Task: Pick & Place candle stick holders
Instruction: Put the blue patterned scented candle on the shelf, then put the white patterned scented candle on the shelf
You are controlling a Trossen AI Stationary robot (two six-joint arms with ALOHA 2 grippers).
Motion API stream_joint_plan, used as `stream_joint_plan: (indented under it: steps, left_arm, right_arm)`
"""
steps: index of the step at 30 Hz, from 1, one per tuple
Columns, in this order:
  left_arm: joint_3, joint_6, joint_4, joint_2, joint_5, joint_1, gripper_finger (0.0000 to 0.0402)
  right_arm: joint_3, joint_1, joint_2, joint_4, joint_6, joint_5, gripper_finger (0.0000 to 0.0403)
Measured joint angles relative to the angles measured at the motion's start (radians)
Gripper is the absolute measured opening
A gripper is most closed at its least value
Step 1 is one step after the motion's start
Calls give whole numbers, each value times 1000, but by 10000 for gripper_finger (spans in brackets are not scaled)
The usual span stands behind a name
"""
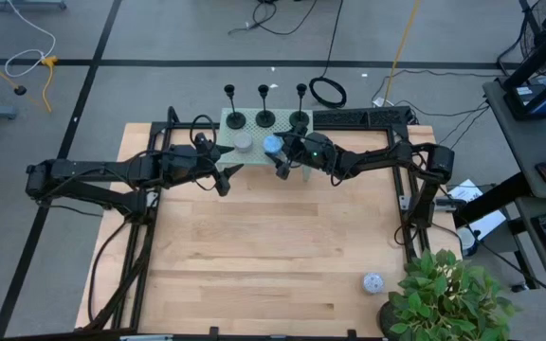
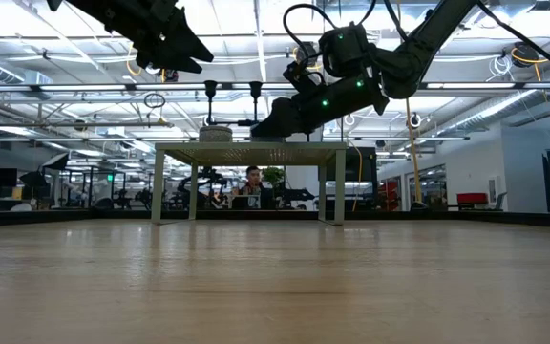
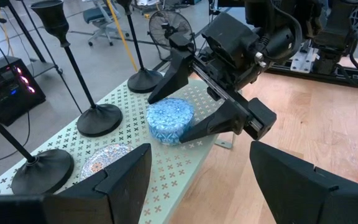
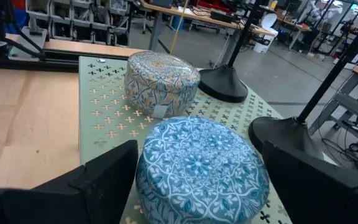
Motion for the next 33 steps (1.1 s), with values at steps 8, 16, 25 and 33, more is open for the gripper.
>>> stream_joint_plan:
  steps: [8,16,25,33]
  left_arm:
    - [0,0,0,0,0,0,273]
    - [0,0,-5,0,0,0,273]
    - [0,5,-21,0,0,0,273]
    - [0,20,-20,0,19,0,273]
  right_arm:
    - [0,-3,0,2,6,2,349]
    - [-2,6,-69,-12,-9,4,349]
    - [0,107,-325,-444,72,0,339]
    - [0,251,-457,-1017,217,-318,339]
